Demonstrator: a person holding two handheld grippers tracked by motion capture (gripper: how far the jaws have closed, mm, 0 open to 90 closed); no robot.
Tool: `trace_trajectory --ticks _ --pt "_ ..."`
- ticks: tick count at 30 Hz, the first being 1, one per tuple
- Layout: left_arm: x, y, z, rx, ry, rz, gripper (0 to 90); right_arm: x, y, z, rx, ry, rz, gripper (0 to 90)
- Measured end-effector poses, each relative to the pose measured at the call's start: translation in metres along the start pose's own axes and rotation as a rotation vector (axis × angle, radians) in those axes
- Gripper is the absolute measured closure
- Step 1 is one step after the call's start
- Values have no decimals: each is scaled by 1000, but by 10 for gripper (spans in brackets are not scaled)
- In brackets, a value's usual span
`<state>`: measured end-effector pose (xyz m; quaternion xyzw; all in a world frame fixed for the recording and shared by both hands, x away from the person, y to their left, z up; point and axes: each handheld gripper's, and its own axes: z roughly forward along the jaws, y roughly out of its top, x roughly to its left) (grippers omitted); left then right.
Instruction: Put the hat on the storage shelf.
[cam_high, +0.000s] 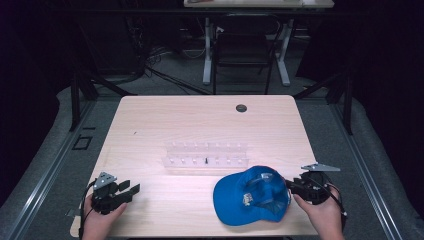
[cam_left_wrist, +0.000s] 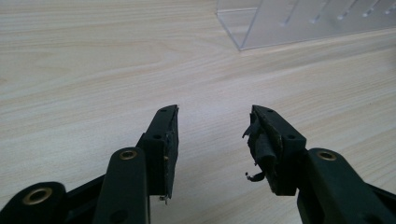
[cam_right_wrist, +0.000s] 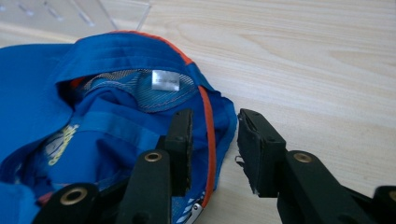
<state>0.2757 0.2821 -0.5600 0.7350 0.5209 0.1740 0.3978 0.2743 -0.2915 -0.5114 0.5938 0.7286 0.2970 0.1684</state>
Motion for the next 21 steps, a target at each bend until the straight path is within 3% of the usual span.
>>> trace_trajectory --ticks 4,13,14,17,21 --pt "-2 0 1 3 -4 15 529 3 16 -4 62 38 -11 642" --pt "-5 0 3 8 -8 19 526 5 36 7 192 30 -42 594" --pt "-5 0 3 18 -10 25 526 2 39 10 233 31 -16 588" --pt "-5 0 4 13 -8 27 526 0 41 15 236 29 13 587" --pt "-4 1 3 10 -6 28 525 -4 42 28 292 34 7 564"
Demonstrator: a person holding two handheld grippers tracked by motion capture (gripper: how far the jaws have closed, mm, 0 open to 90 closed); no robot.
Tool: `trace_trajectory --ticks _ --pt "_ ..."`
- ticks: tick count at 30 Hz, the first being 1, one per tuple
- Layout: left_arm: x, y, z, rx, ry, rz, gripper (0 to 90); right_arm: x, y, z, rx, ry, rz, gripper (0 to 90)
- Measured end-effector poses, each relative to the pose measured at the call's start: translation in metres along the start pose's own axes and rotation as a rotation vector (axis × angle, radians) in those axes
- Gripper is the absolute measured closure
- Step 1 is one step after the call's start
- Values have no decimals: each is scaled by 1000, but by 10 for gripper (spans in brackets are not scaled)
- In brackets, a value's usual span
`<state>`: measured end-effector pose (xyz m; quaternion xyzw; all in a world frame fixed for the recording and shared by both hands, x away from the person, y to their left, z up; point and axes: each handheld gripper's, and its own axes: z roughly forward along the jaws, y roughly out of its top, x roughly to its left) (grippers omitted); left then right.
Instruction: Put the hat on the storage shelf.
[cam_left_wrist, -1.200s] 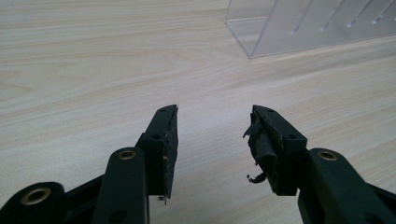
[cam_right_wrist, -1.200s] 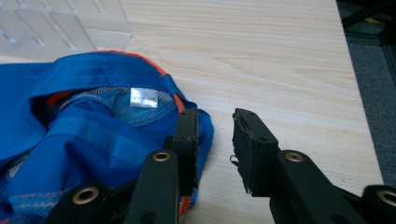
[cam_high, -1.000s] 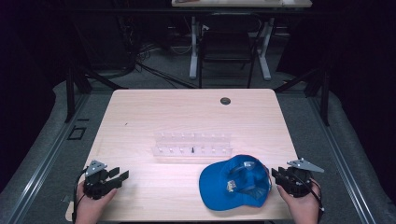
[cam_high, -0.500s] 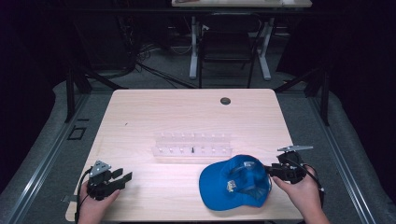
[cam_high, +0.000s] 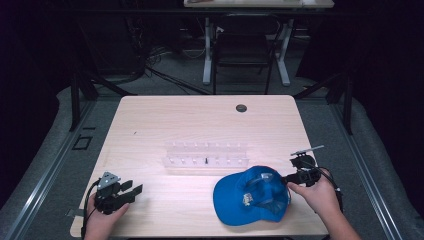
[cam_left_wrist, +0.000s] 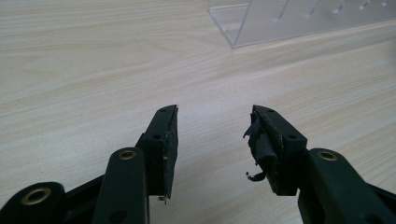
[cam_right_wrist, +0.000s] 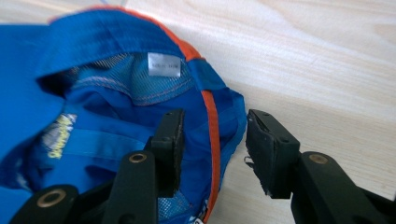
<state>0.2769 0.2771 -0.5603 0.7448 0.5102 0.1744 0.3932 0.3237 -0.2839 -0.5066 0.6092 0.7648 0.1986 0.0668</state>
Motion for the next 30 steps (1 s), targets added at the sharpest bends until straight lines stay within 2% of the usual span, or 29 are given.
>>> trace_trajectory --ticks 4,10,11,14,15,26,29,30 --pt "0 0 0 -3 3 -4 523 0 0 13 26 -22 -6 542" --pt "-2 1 0 -3 -2 7 524 -5 0 26 51 -36 35 547" --pt "-2 1 1 -7 -2 6 523 -7 0 31 73 -24 42 569" --pt "-2 2 2 -6 0 7 523 -6 1 35 82 -22 45 601" --pt "-1 2 3 -2 -2 5 524 -7 2 37 91 -6 55 630" --pt "-1 2 3 -2 1 8 524 -7 7 42 131 -11 73 691" --pt "-1 2 3 -3 3 7 524 -7 7 44 145 -13 64 752" --pt "-1 2 3 -4 5 7 524 -6 6 44 139 -3 74 783"
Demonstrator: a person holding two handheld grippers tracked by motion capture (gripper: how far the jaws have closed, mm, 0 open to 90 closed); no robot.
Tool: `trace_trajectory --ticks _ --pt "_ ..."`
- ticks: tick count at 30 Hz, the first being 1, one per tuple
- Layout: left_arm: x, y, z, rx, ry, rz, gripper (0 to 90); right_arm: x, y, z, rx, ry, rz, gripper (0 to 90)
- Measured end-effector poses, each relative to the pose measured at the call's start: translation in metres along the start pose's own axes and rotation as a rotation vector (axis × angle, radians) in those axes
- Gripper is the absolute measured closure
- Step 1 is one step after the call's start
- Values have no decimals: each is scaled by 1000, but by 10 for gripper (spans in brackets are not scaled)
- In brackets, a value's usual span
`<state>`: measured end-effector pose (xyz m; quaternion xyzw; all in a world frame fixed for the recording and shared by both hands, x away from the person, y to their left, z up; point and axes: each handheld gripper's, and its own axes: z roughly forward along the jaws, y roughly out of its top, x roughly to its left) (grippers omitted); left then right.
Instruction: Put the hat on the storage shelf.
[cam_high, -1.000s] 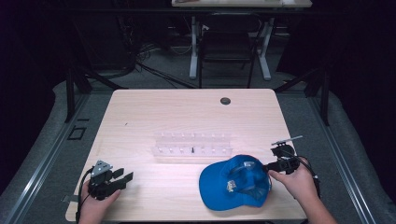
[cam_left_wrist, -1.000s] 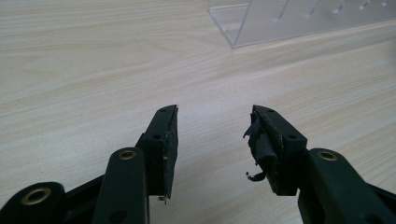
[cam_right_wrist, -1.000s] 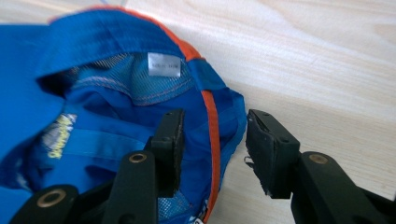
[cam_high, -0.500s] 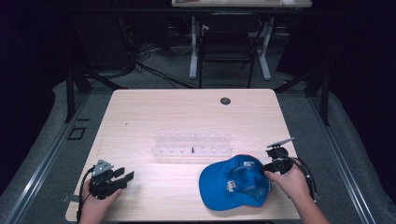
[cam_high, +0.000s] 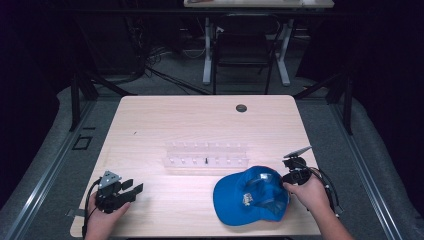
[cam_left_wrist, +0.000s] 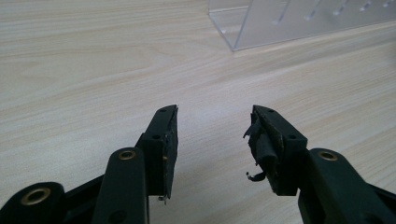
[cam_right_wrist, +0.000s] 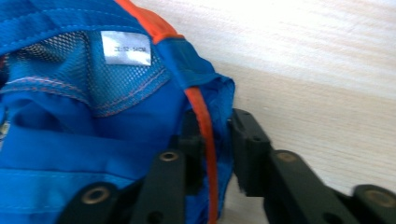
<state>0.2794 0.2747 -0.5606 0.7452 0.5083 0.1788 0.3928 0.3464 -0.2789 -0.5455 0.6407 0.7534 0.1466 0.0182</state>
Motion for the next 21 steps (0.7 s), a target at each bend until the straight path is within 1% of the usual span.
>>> trace_trajectory --ticks 1,2,4,6,7,10,12,13,14,15,17,18,19,21 --pt "0 0 0 1 -1 0 524 -1 1 -1 16 6 -8 817" --pt "0 0 0 -1 1 0 523 -1 1 -1 10 26 3 850" --pt "0 0 0 -2 2 1 524 -2 1 -1 12 32 1 868" --pt "0 0 0 -3 3 2 524 -3 1 -3 18 28 -7 878" --pt "0 0 0 -3 2 2 524 -2 2 -4 9 32 5 882" --pt "0 0 0 -2 2 2 524 -3 2 -6 9 39 8 884" --pt "-1 0 0 -2 2 5 524 -3 2 -11 16 38 11 885" --pt "-1 0 1 -3 0 4 524 -3 2 -12 10 40 15 885" --pt "-1 0 1 -4 -1 5 524 -2 3 -15 14 30 2 885" --pt "-1 0 1 -3 -1 5 524 -2 3 -16 7 27 3 885" --pt "-1 0 1 -1 -1 8 524 -1 3 -19 11 24 0 886" --pt "-1 0 1 -2 -2 8 524 1 3 -23 15 15 -2 886" --pt "-2 0 1 1 -1 10 524 3 3 -28 24 1 -17 886" --pt "-2 0 1 1 -1 10 524 5 3 -33 22 -17 -27 886"
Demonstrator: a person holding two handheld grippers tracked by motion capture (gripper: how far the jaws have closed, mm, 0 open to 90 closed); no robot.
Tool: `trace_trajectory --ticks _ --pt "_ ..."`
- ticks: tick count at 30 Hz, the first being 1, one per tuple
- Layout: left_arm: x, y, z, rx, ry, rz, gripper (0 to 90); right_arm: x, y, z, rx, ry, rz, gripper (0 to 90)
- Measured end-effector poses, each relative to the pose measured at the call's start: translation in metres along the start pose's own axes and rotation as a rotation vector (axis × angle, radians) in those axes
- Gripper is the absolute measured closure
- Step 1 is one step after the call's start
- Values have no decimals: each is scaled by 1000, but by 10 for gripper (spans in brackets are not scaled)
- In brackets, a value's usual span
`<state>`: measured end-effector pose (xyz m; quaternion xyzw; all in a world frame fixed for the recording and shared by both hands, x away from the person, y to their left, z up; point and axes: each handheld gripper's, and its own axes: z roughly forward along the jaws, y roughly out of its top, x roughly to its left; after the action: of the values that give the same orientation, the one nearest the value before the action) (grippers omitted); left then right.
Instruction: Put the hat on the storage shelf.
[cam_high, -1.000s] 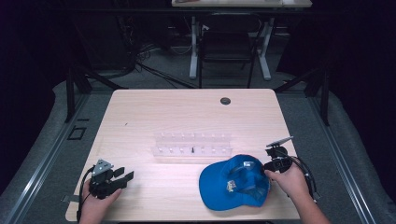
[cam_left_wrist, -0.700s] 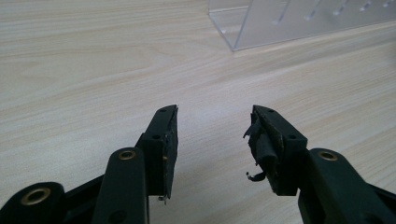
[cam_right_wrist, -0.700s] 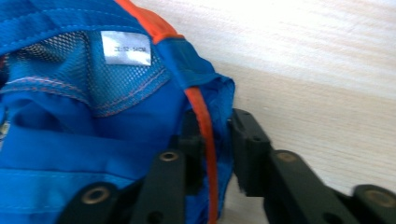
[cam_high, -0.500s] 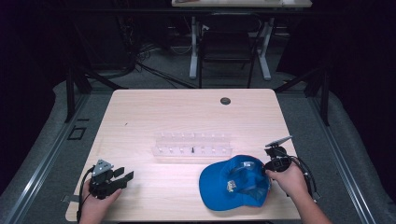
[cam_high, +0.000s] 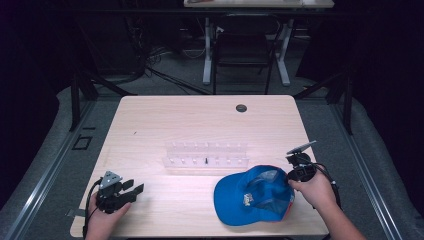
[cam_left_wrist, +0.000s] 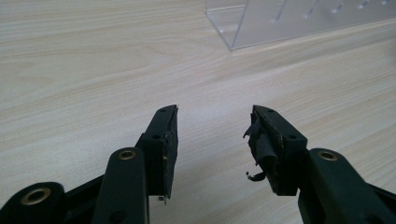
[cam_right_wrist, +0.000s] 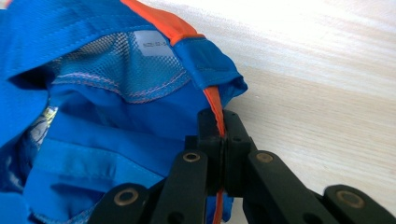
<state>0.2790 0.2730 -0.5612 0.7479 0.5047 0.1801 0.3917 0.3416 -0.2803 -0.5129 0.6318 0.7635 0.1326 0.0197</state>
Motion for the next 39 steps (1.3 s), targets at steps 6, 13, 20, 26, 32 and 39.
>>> trace_trajectory --ticks 6,13,20,26,32,39 --pt "0 0 0 -4 -2 -1 524 4 3 -15 22 -11 21 886" --pt "0 0 0 -2 -3 -1 524 8 7 -26 80 -1 25 886" --pt "-1 0 0 -4 -1 1 524 16 11 -48 88 52 42 880" --pt "-1 0 -1 -4 0 3 524 27 14 -61 80 75 54 871" --pt "-1 0 -1 -3 -3 7 524 34 18 -74 80 101 62 874" --pt "-1 0 -1 -6 -5 7 524 41 23 -96 68 183 89 881"
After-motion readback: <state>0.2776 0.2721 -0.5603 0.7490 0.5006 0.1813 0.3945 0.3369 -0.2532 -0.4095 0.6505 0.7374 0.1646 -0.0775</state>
